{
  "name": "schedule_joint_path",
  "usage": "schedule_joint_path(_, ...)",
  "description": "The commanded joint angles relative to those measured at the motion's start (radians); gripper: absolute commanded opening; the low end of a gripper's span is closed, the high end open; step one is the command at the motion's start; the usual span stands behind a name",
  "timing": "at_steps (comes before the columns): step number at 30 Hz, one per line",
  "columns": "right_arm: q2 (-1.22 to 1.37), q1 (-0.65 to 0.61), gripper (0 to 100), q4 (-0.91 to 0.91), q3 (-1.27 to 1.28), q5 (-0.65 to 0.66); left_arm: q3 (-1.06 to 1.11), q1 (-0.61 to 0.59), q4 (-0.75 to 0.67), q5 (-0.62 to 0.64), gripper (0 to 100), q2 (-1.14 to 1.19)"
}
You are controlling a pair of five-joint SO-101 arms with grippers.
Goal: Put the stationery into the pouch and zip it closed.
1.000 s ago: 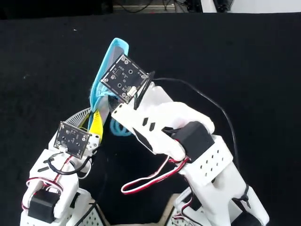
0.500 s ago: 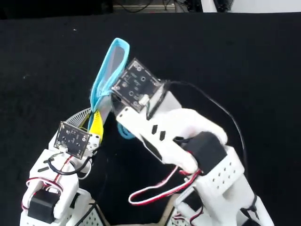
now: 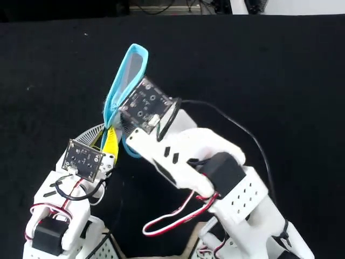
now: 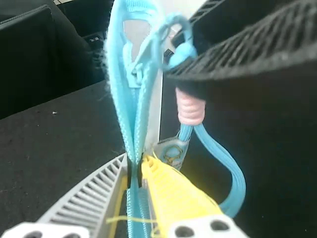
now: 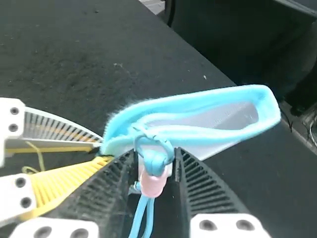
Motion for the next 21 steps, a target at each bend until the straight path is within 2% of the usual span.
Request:
schedule_joint_path(1, -0.036, -0.015, 11.7, -0.035, -0.019, 0.008, -0.070, -0.002, 0.003, -0.003, 3, 0.002)
schedule_joint_path(21, -0.028, -0.012, 11.6, -0.089, -0.012, 0.008, -0.070, -0.002, 0.005, -0.005, 3, 0.002)
